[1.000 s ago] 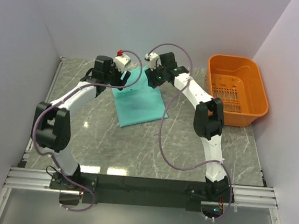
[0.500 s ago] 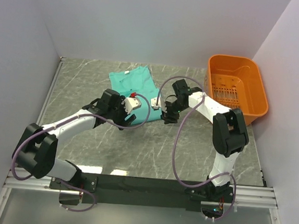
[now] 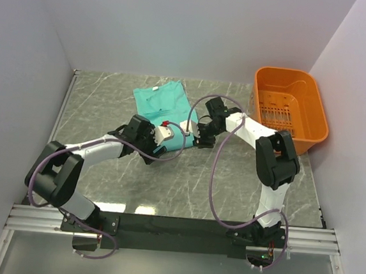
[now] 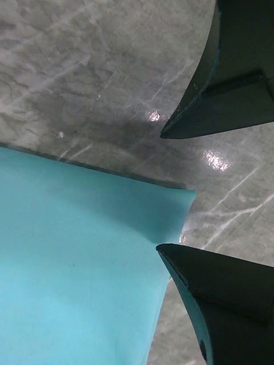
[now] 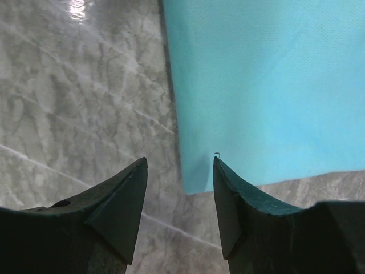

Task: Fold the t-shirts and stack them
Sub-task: Fold the tshirt

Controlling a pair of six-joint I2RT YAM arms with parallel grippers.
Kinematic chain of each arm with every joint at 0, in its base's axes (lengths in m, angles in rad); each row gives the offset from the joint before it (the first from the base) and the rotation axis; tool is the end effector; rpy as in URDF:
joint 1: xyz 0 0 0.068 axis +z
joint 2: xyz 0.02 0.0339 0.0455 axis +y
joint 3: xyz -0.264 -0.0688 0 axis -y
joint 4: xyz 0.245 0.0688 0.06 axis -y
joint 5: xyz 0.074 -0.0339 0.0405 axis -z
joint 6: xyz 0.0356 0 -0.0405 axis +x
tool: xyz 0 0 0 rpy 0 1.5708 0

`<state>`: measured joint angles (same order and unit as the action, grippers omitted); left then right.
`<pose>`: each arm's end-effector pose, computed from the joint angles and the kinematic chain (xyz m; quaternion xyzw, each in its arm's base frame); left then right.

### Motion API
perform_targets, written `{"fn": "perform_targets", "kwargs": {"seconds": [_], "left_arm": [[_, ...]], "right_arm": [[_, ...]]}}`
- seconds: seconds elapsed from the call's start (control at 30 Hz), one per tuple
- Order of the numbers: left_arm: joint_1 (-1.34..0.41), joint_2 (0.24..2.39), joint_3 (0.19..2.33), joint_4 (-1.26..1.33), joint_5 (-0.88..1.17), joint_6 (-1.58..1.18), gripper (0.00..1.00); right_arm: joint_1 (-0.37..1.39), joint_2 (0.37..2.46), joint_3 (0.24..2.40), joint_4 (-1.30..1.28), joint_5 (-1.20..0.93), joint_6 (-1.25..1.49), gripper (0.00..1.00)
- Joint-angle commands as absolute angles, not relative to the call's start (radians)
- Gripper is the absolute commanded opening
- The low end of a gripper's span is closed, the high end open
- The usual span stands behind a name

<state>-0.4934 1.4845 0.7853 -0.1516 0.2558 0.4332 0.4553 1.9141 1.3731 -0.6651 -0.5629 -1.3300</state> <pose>0.2554 -0.1476 0.1832 0.4550 0.8103 -0.1298 0.3456 0.3391 0.1872 0.1901 -0.7673 0.5535 0.1737 0.2735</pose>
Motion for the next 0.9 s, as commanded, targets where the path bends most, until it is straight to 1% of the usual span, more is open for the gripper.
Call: {"fn": "perform_targets", "kwargs": {"seconds": [0.0,0.13,0.23,0.43,0.5,0.53,0.63,0.7,0.73,0.77,0.8,0.83,0.87], "left_arm": [[-0.499,1.52,0.795,-0.123,0.236,0.449,0.79],[-0.505,1.558,0.81,-0.132,0.193,0.437,0.77],[-0.509,1.581,0.821,-0.15,0.173,0.428,0.73],[-0.523,1.615,0.819,-0.155,0.126,0.414,0.69],[-0.523,1.626,0.821,-0.156,0.118,0.414,0.66],[-0.525,1.631,0.827,-0.164,0.107,0.414,0.62],[-0.526,1.641,0.83,-0.17,0.087,0.408,0.55],[-0.529,1.634,0.822,-0.163,0.06,0.405,0.52],[-0.531,1.629,0.815,-0.161,0.054,0.405,0.5],[-0.529,1.62,0.812,-0.158,0.042,0.406,0.45],[-0.529,1.617,0.808,-0.153,0.037,0.41,0.4],[-0.529,1.617,0.808,-0.153,0.032,0.41,0.29],[-0.531,1.612,0.808,-0.153,0.029,0.411,0.25]], "right_arm": [[0.469,1.948,1.43,-0.641,-0.519,-1.315,0.57],[0.469,1.974,1.454,-0.638,-0.486,-1.307,0.57],[0.474,1.997,1.474,-0.643,-0.465,-1.299,0.57],[0.494,2.034,1.502,-0.647,-0.422,-1.285,0.57],[0.497,2.048,1.511,-0.655,-0.408,-1.278,0.57],[0.499,2.052,1.522,-0.657,-0.405,-1.275,0.57],[0.5,2.072,1.539,-0.667,-0.396,-1.262,0.56],[0.499,2.083,1.542,-0.673,-0.391,-1.261,0.54],[0.5,2.085,1.545,-0.675,-0.387,-1.259,0.52],[0.499,2.092,1.549,-0.681,-0.385,-1.259,0.5],[0.499,2.092,1.549,-0.684,-0.385,-1.258,0.45],[0.5,2.095,1.549,-0.686,-0.384,-1.258,0.41],[0.5,2.095,1.548,-0.69,-0.383,-1.258,0.38]]}}
